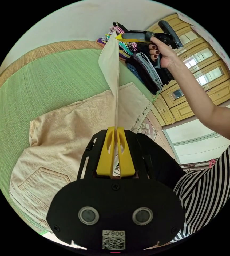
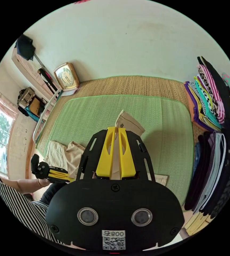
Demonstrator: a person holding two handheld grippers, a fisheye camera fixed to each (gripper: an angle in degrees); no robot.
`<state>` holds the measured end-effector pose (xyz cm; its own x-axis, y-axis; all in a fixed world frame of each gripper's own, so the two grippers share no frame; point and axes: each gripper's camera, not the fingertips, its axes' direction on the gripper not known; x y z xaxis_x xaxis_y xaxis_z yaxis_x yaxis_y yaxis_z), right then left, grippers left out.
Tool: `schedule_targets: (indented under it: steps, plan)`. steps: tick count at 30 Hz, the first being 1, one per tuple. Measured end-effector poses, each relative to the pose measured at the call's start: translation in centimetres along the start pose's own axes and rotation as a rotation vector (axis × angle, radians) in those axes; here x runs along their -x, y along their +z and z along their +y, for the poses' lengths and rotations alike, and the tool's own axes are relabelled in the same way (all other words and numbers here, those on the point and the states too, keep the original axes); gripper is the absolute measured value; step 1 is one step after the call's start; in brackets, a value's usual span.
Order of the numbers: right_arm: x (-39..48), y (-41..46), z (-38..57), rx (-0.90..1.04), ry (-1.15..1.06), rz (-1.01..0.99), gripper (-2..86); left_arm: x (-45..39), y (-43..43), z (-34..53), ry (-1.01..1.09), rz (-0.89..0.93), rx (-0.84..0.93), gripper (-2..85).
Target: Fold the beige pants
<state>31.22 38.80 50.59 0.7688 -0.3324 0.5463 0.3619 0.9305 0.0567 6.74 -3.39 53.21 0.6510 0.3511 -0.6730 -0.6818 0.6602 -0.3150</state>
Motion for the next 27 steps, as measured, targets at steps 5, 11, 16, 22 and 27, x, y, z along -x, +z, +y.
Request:
schedule_targets:
  steps: [5,11,16,22,27]
  plan:
    - [-8.3,-5.3,10.6,-0.115,0.187,-0.123,1.7,-3.7,4.1,-2.4,0.139,-0.104,0.09,0.9]
    - [-17.2,-3.7,24.7,-0.117,0.503,-0.224,1.6,-6.3,10.7,-4.6,0.218,-0.198,0.258,1.3]
    - [-22.9,-0.6,33.4,-0.157,0.727,-0.354,1.6,-7.6,13.9,-6.7,0.251,-0.236,0.34,2.3]
    - [-26.1,0.9,37.8,-0.243,0.798,-0.456,1.5,-7.9,14.7,-8.7,0.245,-0.194,0.376,2.4]
    - [-27.8,2.3,40.6,-0.258,0.827,-0.474,1.4,-7.3,14.9,-9.9,0.184,-0.11,0.375,1.9]
